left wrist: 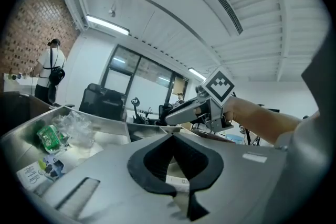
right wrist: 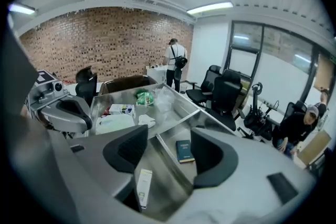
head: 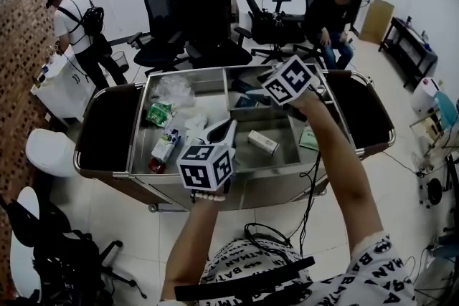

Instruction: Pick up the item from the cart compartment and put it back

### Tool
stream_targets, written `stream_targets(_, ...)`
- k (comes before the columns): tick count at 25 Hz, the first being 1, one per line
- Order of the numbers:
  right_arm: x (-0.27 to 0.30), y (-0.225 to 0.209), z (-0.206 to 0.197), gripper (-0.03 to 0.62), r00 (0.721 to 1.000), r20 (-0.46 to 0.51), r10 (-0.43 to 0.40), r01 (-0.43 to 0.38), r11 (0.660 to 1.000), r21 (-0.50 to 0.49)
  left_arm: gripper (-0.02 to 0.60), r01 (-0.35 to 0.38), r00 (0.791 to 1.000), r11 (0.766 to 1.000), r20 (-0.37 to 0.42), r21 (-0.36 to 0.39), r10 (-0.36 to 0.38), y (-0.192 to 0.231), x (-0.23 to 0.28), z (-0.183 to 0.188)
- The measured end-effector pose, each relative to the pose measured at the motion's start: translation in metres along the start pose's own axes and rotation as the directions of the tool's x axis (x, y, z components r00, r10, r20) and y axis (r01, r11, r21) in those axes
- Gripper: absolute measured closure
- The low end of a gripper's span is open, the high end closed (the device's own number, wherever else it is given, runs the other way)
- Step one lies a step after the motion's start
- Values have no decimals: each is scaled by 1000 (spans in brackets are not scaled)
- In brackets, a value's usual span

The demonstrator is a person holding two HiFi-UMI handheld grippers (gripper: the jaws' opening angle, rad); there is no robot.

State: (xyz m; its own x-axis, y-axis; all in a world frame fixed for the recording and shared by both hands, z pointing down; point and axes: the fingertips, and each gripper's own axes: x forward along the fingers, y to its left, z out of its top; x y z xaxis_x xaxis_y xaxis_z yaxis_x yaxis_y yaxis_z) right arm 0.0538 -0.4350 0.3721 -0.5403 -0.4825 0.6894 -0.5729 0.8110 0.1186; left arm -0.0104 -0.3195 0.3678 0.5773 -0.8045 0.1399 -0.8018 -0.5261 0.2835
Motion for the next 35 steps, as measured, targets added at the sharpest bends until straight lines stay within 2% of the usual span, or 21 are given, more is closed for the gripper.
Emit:
stream_targets(2, 18, -6, -1, 273, 997, -56, 44, -44, 999, 10, 583, -9, 1000, 1000, -16, -6, 9, 4, 5, 3)
stream_targets(6, 59, -25, -8, 273, 979, -169, 111, -105, 994, 43, 583, -32, 999, 999, -36, -25, 31, 16, 16, 2)
stream_targets(11, 115, -36, -47, 273, 917, -363, 165, -154, 986, 58, 583, -54, 997, 997, -63, -54, 51, 28, 24, -12)
stream_targets(14, 142, -39, -68, 273, 879, -440, 183, -171, 983, 67, 583, -70, 995, 995, -81, -72, 64, 35, 26, -23)
stream_targets(22, 178, -44, -88, 275, 839, -513, 182, -171, 983, 70, 583, -104, 989, 990, -111, -99, 93, 53, 44, -42)
stream_targets(31, 198, -38, -108, 280, 787, -585, 196, -193, 979, 69, 583, -126, 989, 984, -94, -128, 114, 63, 41, -41)
stream_targets(33, 200, -39, -109, 335, 784, -591, 189, -187, 980, 66, 583, -132, 988, 983, -91, -130, 121, 65, 39, -41)
stream_targets(35, 201, -42, -109, 335, 785, -593, 179, -178, 982, 61, 583, -138, 988, 982, -89, -133, 126, 68, 37, -42)
